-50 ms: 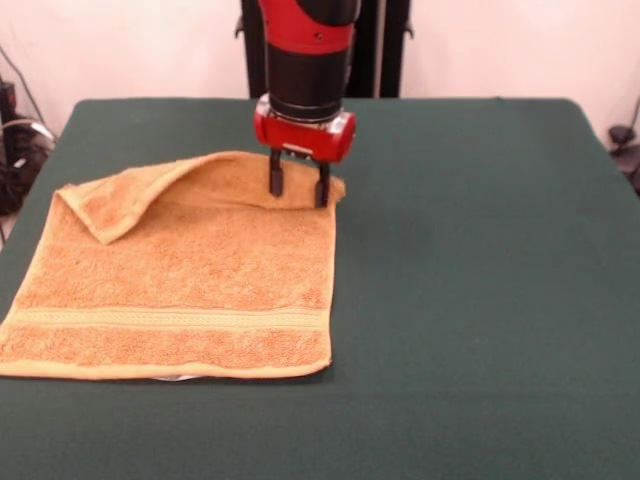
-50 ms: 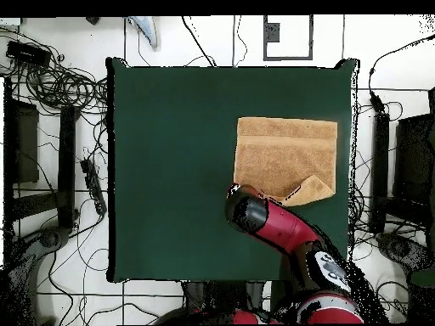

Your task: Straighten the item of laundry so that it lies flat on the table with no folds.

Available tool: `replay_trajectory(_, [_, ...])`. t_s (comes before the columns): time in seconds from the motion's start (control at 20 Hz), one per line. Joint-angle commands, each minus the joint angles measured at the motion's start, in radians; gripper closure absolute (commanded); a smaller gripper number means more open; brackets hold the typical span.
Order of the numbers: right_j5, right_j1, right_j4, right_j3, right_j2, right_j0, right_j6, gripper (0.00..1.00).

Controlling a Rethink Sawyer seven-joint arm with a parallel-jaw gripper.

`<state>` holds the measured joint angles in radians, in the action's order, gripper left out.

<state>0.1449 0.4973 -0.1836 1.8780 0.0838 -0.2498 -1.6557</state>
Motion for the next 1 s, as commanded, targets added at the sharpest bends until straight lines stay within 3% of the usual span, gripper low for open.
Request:
replay_trajectory(0.05, [0.104, -0.032, -0.050, 0.118, -0.076, 0.029, -0.234, 0.00])
replay_trajectory(0.4, [-0.047, -0.087, 0.036, 0.218, -0.138, -0.106, -0.180, 0.00])
replay_trajectory(0.6, [-0.111, -0.123, 0.082, 0.235, -0.130, -0.140, -0.171, 0.00])
replay_trajectory(0.75, [-0.167, -0.175, 0.104, 0.172, -0.105, -0.122, -0.175, 0.00])
replay_trajectory(1.0, [-0.214, -0.301, 0.092, -0.025, -0.086, -0.064, -0.155, 0.00])
